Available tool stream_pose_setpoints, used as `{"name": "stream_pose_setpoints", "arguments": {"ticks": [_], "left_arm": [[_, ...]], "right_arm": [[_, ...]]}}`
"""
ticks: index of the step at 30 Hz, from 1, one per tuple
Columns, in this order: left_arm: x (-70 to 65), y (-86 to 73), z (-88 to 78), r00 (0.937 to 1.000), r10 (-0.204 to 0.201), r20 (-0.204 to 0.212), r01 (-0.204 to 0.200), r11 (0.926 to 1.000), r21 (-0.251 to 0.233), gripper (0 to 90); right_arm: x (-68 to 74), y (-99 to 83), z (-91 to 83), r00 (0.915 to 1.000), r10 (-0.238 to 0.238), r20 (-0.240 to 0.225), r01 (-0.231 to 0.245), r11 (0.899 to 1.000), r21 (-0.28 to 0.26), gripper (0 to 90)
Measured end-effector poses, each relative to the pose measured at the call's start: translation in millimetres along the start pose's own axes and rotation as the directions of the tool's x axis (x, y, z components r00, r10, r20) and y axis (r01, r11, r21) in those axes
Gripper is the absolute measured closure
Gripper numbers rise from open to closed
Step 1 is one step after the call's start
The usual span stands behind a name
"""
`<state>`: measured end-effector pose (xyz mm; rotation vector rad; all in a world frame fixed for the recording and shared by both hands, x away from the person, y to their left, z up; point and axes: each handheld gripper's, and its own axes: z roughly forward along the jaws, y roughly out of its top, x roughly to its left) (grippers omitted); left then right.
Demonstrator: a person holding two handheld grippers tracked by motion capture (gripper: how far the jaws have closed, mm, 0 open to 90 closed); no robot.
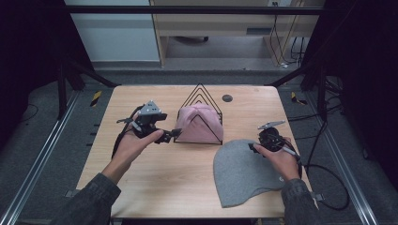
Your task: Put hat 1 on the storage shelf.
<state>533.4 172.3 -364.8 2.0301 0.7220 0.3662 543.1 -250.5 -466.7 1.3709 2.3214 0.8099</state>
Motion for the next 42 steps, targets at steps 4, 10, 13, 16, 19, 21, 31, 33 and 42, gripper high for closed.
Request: {"name": "stream_pose_setpoints", "arguments": {"ticks": [4, 10, 13, 16, 19, 21, 31, 33, 42], "left_arm": [[-2.2, -20.8, 1.4, 0.9999, -0.006, 0.012, 0.006, 0.9997, 0.022, 11.7], [-6.3, -52.3, 0.0, 0.9999, -0.01, 0.003, 0.01, 0.9987, 0.05, 11.3], [-4.9, -63.7, -2.7, 0.9999, -0.008, -0.008, 0.009, 0.9982, 0.059, 11.3], [-1.1, -72.7, -4.4, 0.9996, -0.026, -0.013, 0.026, 0.9975, 0.066, 11.6], [1.6, -80.2, -5.6, 0.9992, -0.033, -0.021, 0.034, 0.9961, 0.082, 11.7], [2.2, -84.3, -6.1, 0.9991, -0.031, -0.027, 0.033, 0.9952, 0.092, 11.7], [1.9, -93.9, -8.0, 0.9991, -0.028, -0.032, 0.032, 0.9928, 0.116, 12.0], [1.9, -95.4, -7.9, 0.999, -0.03, -0.032, 0.034, 0.9927, 0.116, 12.1], [3.6, -103.7, -7.9, 0.9985, -0.049, -0.022, 0.052, 0.9895, 0.135, 12.0]], "right_arm": [[-5.0, -1.0, 7.1, 0.9999, 0.011, 0.005, -0.011, 1.0, 0.013, 43.1], [-9.0, -3.1, 15.9, 0.9999, 0.011, 0.001, -0.012, 0.999, 0.036, 48.1], [-5.2, -2.1, 16.7, 0.9999, -0.012, -0.009, 0.012, 0.999, 0.045, 54.4], [-4.0, -2.2, 18.1, 0.9997, -0.023, -0.001, 0.023, 0.998, 0.054, 55.5], [-4.3, -1.8, 18.3, 0.9999, -0.015, 0.0, 0.015, 0.998, 0.057, 56.7], [-4.6, -1.7, 18.3, 0.9998, -0.018, 0.0, 0.018, 0.998, 0.06, 56.8], [-4.2, -3.0, 17.3, 0.9988, -0.019, -0.045, 0.022, 0.998, 0.066, 76.2], [-3.3, -3.8, 17.1, 0.998, -0.023, -0.059, 0.027, 0.998, 0.063, 82.9], [5.6, -2.7, 3.2, 0.9951, -0.049, -0.085, 0.05, 0.999, 0.004, 85.9]]}}
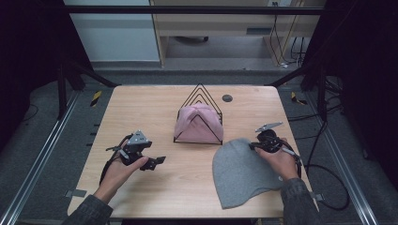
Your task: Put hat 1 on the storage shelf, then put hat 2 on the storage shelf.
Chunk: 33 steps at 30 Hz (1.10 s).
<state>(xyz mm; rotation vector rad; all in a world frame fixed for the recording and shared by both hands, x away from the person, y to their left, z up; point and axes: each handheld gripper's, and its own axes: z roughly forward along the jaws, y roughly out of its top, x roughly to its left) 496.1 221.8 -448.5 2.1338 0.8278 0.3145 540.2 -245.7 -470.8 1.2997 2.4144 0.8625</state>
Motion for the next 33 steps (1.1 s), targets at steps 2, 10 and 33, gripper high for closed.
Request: {"name": "stream_pose_setpoints", "arguments": {"ticks": [2, 10, 33], "left_arm": [[0.6, -2.0, 0.1, 1.0, -0.008, 0.003, 0.008, 1.0, 0.004, 11.8], [1.2, -7.6, 2.6, 0.9989, -0.032, 0.035, 0.032, 0.9995, 0.009, 10.9], [-14.4, -5.7, -1.0, 0.9688, 0.026, 0.247, -0.007, 0.9971, -0.076, 9.7]], "right_arm": [[10.7, 4.2, -15.8, 0.9989, -0.044, -0.017, 0.043, 0.997, -0.056, 85.9], [44.1, 10.2, -51.0, 0.9881, -0.146, -0.049, 0.136, 0.976, -0.168, 85.9], [143.5, 72.0, -125.1, 0.91, -0.407, -0.081, 0.346, 0.852, -0.393, 86.0]]}}
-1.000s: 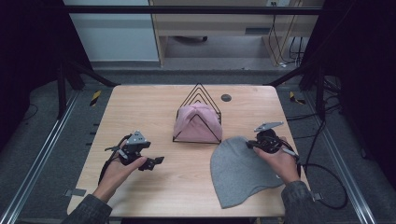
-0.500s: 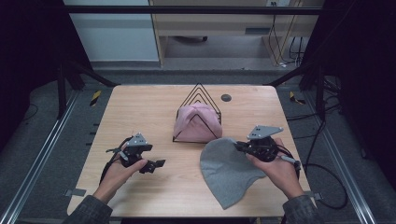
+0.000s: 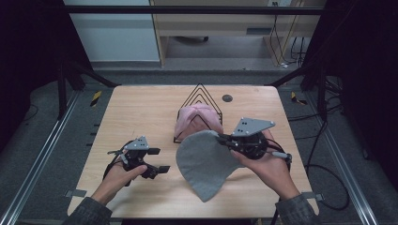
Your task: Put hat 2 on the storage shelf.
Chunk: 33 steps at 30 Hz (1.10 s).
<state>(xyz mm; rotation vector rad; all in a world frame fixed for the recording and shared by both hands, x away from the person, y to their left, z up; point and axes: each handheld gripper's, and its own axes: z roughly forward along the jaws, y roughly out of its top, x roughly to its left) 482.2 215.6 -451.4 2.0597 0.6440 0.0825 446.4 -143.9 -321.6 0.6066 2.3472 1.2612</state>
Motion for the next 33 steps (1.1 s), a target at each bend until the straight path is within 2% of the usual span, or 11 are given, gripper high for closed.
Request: {"name": "stream_pose_setpoints", "arguments": {"ticks": [7, 12, 26, 31, 33], "left_arm": [[-1.6, 0.9, -3.8, 0.9993, 0.014, 0.033, -0.014, 0.9996, -0.024, 9.8], [-2.4, 0.5, -3.3, 0.9993, 0.021, 0.03, -0.02, 0.9996, -0.018, 9.8], [-4.4, 1.8, -2.2, 0.9992, 0.036, 0.017, -0.035, 0.9993, -0.013, 9.9], [-5.2, 9.7, -5.7, 0.9994, 0.032, 0.01, -0.032, 0.9986, -0.042, 10.3], [-7.0, 15.4, -7.0, 0.9989, 0.047, 0.005, -0.047, 0.9976, -0.051, 10.6]], "right_arm": [[2.2, 20.0, 14.4, 0.9998, -0.015, -0.012, 0.015, 1.0, -0.02, 86.0], [4.0, 28.6, 21.3, 0.9997, -0.016, -0.019, 0.015, 0.999, -0.032, 86.0], [8.4, 56.2, 17.4, 0.9976, -0.05, -0.047, 0.047, 0.997, -0.057, 86.1], [9.1, 67.3, 12.1, 0.9967, -0.06, -0.054, 0.056, 0.996, -0.071, 86.0], [9.0, 72.1, 9.2, 0.9962, -0.072, -0.05, 0.068, 0.995, -0.073, 86.1]]}}
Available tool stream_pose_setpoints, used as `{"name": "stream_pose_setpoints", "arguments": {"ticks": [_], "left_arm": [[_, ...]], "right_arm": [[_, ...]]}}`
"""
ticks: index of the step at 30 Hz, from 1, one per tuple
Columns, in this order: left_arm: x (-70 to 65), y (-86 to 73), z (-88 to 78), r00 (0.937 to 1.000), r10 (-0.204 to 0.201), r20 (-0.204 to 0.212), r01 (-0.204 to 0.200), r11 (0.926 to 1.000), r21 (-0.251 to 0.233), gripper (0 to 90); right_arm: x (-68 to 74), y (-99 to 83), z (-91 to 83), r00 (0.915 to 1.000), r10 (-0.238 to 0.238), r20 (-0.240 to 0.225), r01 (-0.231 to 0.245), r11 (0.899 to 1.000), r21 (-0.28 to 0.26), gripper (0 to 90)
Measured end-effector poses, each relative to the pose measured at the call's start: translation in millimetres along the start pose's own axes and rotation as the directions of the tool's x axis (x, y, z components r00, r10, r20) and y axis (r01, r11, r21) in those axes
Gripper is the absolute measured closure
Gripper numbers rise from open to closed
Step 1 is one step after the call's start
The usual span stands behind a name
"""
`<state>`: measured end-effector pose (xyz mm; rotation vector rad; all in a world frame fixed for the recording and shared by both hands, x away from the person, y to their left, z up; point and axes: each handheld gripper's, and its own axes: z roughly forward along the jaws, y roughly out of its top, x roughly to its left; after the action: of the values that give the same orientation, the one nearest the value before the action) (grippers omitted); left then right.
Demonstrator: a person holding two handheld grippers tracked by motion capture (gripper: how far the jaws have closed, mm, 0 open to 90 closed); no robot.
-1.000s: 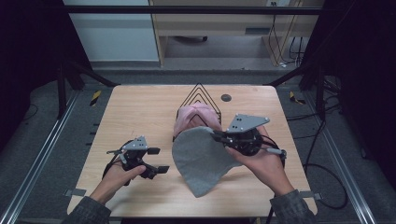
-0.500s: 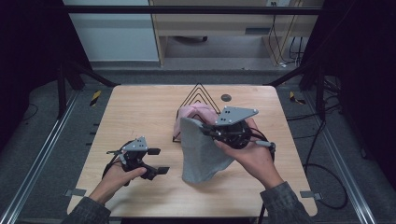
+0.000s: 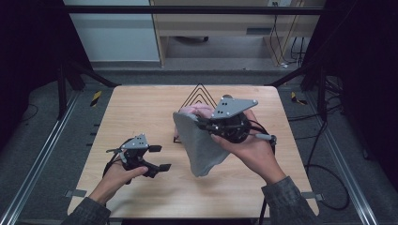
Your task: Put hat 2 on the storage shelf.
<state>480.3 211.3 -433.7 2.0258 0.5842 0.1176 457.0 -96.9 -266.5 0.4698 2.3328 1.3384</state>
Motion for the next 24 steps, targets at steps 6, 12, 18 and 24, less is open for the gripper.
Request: {"name": "stream_pose_setpoints", "arguments": {"ticks": [6, 12, 18, 24], "left_arm": [[-1.7, 21.9, 1.4, 0.9995, 0.03, 0.003, -0.03, 0.9995, 0.005, 12.0], [0.2, 35.2, 5.0, 0.9992, 0.039, 0.008, -0.039, 0.9992, 0.001, 12.9], [8.0, 45.4, 10.1, 0.9991, 0.042, 0.008, -0.042, 0.9991, 0.009, 15.3], [11.1, 50.3, 17.9, 0.9989, 0.041, 0.025, -0.041, 0.9991, 0.007, 18.1]], "right_arm": [[0.6, 11.6, -4.6, 0.9999, -0.005, -0.015, 0.005, 1.0, -0.007, 86.0], [3.0, 17.2, -4.2, 0.9996, -0.011, -0.024, 0.011, 1.0, -0.014, 86.0], [3.5, 19.9, -2.2, 0.9996, -0.015, -0.025, 0.014, 1.0, -0.007, 86.0], [2.4, 20.6, 0.1, 0.9997, -0.01, -0.024, 0.01, 1.0, -0.006, 86.0]]}}
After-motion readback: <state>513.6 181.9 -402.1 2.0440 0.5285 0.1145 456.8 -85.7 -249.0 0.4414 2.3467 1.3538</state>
